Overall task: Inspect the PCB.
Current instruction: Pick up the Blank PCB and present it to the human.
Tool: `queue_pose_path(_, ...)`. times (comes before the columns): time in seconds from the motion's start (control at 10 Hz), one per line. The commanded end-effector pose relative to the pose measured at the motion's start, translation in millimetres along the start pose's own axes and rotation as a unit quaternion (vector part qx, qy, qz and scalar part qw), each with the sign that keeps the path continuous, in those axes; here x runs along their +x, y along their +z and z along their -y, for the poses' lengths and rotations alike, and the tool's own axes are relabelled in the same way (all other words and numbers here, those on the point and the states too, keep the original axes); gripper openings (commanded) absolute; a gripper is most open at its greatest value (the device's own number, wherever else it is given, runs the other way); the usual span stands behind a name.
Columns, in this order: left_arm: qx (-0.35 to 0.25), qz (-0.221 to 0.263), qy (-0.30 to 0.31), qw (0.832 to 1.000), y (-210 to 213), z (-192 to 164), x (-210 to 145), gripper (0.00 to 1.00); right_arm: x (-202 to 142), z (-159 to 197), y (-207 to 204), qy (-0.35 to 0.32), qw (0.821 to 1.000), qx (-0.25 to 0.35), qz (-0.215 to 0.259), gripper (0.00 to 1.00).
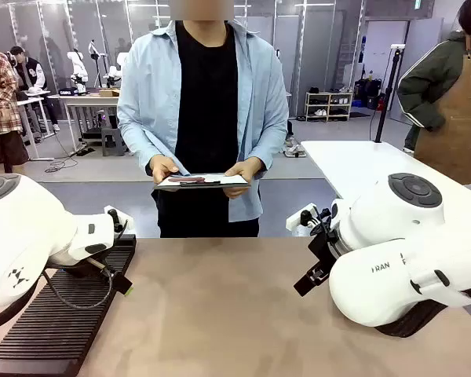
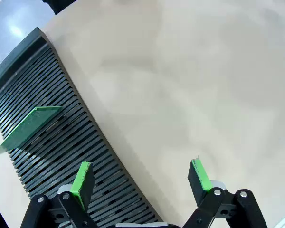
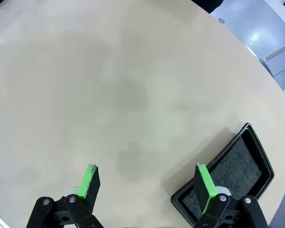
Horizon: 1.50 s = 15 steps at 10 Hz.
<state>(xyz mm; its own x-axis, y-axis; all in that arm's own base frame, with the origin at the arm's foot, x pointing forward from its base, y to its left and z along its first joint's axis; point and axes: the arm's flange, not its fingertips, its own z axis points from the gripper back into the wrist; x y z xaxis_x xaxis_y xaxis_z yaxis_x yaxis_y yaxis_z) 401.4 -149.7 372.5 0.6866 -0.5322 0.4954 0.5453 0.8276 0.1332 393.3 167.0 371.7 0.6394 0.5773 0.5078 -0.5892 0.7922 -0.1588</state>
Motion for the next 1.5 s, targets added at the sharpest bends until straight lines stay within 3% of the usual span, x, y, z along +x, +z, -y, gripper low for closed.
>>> queue_pose_path(0.0,0.000,0.000,-0.001,1.000,0.0,0.5,0.1,1.00,0.1,0.0,0.0,0.000,1.000,0.000,0.000,1.00)
queue_pose_path(1.4,0.000,0.000,-0.001,1.000,0.0,0.5,0.1,1.00,0.1,0.0,0.0,0.000,1.000,0.000,0.000,1.00)
